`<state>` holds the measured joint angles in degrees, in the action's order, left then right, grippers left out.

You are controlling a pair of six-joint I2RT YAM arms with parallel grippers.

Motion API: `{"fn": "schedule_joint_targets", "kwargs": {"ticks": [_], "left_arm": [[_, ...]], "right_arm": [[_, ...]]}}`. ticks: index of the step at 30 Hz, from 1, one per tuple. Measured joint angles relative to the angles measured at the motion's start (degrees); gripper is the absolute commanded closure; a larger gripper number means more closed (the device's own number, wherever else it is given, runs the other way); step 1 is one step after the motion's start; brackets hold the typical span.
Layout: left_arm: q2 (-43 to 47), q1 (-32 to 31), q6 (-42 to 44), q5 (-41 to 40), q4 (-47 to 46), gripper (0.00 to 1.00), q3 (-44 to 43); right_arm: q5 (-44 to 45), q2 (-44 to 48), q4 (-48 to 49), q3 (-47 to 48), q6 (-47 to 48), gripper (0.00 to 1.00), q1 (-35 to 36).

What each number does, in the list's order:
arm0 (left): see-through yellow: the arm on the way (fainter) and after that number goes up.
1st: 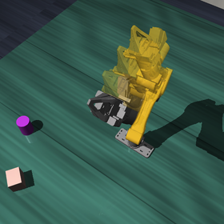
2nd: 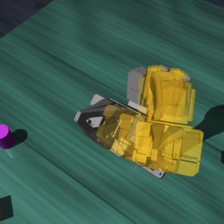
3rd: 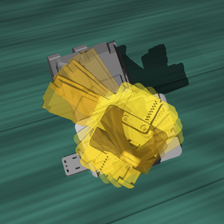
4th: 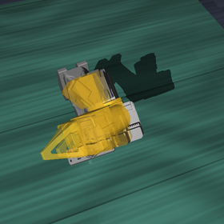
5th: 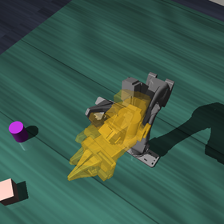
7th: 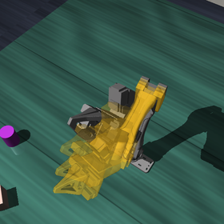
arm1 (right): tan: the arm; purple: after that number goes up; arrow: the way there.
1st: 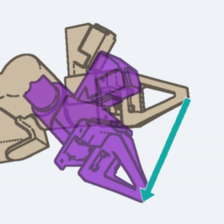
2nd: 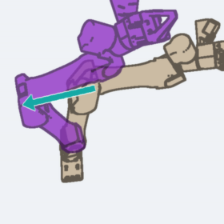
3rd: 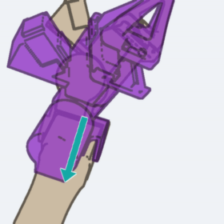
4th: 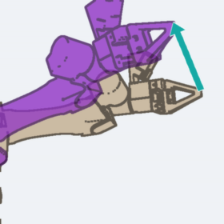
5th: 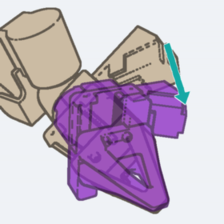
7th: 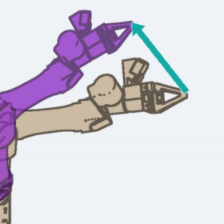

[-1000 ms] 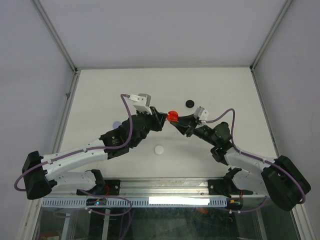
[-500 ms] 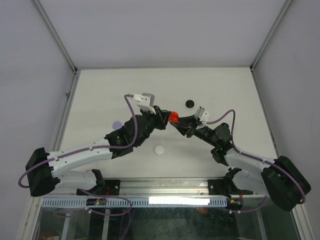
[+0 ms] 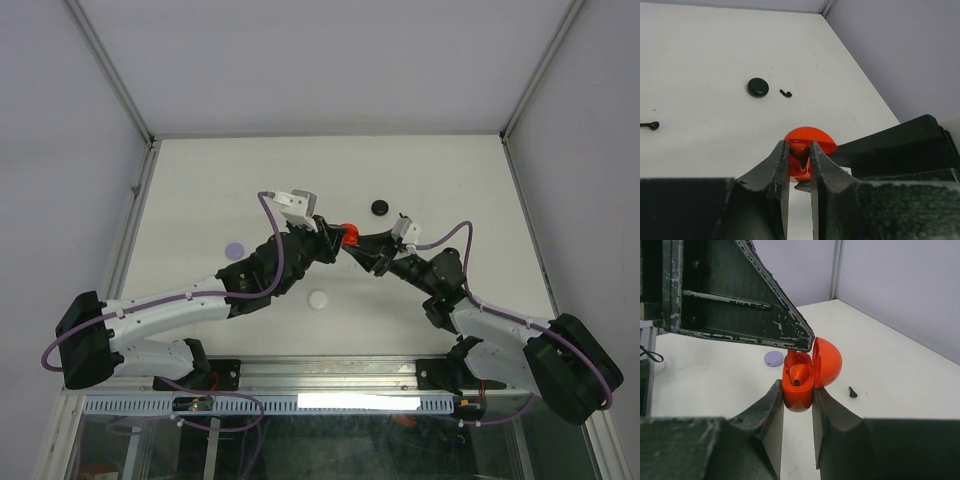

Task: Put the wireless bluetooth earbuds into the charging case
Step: Place the earbud in the charging case, then close the charging case.

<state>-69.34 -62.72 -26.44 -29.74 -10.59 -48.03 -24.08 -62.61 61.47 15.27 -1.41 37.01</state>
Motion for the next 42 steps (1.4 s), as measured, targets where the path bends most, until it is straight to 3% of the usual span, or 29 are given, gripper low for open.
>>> {"fn": "schedule_joint_targets", "kwargs": {"ticks": [9,27,30,35,42], "left_arm": [[-0.96,-1.68,0.00,-2.56,0.96,0.84,-0.37],[0.68,-2.95,-1.09,-4.72,7.39,0.45,-2.36],[4.46,-2.80,-0.50,-4.02,8.22,0.33,-2.36],[9.88,2.16,-0.09,4.66,8.55,0.27,-2.19],[11.58,13.60,-1.79,25.88,8.68,0.23,-1.62]], "right_arm": [[0.13,0.63,-0.09,-0.33,-0.04,1.00,0.15],[1.14,0.63,0.20,-1.09,-0.28,1.00,0.26],[1.14,0.63,0.31,-1.09,-0.76,1.00,0.26],[0.28,0.63,0.20,-1.05,-2.05,1.00,0.26],[-3.58,0.63,-1.40,0.90,-3.89,1.00,0.26]]}}
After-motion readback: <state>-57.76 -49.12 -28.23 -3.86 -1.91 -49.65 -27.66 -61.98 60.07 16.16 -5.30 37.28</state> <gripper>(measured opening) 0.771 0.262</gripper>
